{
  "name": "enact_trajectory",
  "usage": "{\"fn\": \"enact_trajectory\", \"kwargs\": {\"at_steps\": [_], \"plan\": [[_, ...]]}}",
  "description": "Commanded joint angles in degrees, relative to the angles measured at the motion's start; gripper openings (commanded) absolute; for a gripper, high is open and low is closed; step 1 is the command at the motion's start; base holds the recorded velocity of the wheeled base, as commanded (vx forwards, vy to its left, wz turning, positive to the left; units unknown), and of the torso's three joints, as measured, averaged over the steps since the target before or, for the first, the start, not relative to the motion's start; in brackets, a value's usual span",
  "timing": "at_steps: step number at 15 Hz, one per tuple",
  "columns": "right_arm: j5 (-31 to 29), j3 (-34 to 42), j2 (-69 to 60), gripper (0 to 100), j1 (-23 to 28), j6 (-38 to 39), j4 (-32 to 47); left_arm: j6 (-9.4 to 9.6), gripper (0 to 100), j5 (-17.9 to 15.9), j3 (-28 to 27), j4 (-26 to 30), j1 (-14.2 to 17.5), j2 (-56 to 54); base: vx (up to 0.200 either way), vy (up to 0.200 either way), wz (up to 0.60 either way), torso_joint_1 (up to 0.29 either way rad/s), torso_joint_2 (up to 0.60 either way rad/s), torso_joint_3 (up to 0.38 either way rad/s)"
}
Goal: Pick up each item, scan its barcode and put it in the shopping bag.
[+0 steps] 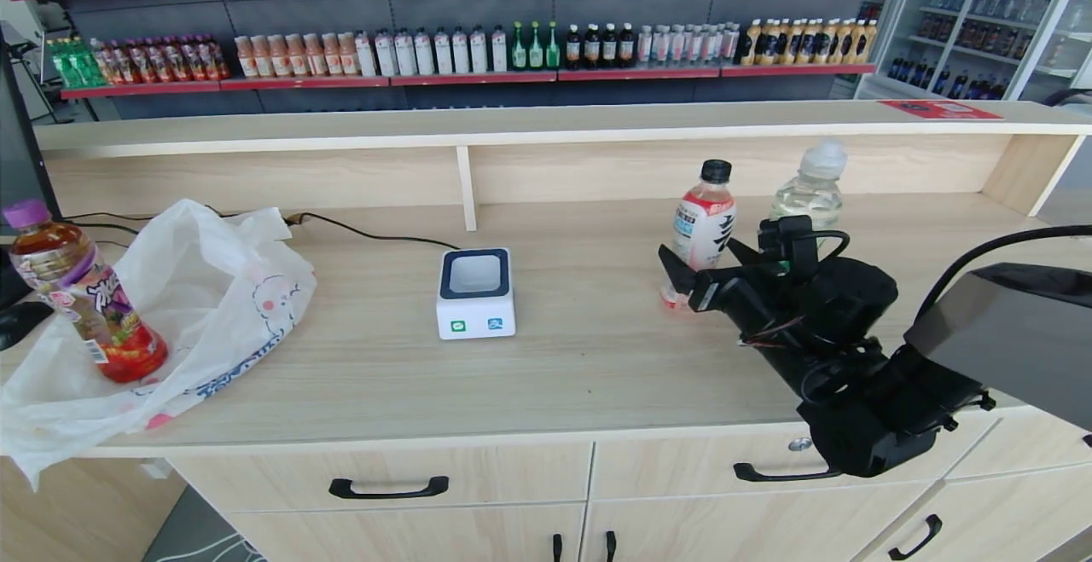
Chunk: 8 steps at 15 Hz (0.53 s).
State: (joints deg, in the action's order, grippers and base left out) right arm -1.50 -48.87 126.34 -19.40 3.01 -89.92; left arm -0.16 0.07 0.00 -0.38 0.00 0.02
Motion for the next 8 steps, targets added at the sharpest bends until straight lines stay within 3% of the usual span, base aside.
{"fn": "enact_trajectory", "kwargs": {"at_steps": [1, 4, 6, 8], "plan": [[-0.08, -1.23, 1.27, 100, -0.47, 0.07, -0.08, -0.02, 100, 0.01, 0.00, -0.06, 0.00, 0.06, 0.000, 0.000, 0.00, 0.000, 0.00, 0.000], [-1.14, -2.98, 2.42, 100, -2.31, -0.02, -0.08, 1.13, 100, 0.01, 0.00, 0.03, 0.00, 0.06, 0.000, 0.000, 0.00, 0.000, 0.00, 0.000], [-6.50, -4.65, 3.12, 100, -4.16, -0.46, -0.08, 2.27, 100, 0.01, 0.00, 0.03, 0.00, -0.02, 0.000, 0.000, 0.00, 0.000, 0.00, 0.000], [-8.26, -6.85, 3.82, 100, -4.42, -0.99, -0.08, 2.80, 100, 0.01, 0.00, 0.03, 0.00, 0.06, 0.000, 0.000, 0.00, 0.000, 0.00, 0.000]]}}
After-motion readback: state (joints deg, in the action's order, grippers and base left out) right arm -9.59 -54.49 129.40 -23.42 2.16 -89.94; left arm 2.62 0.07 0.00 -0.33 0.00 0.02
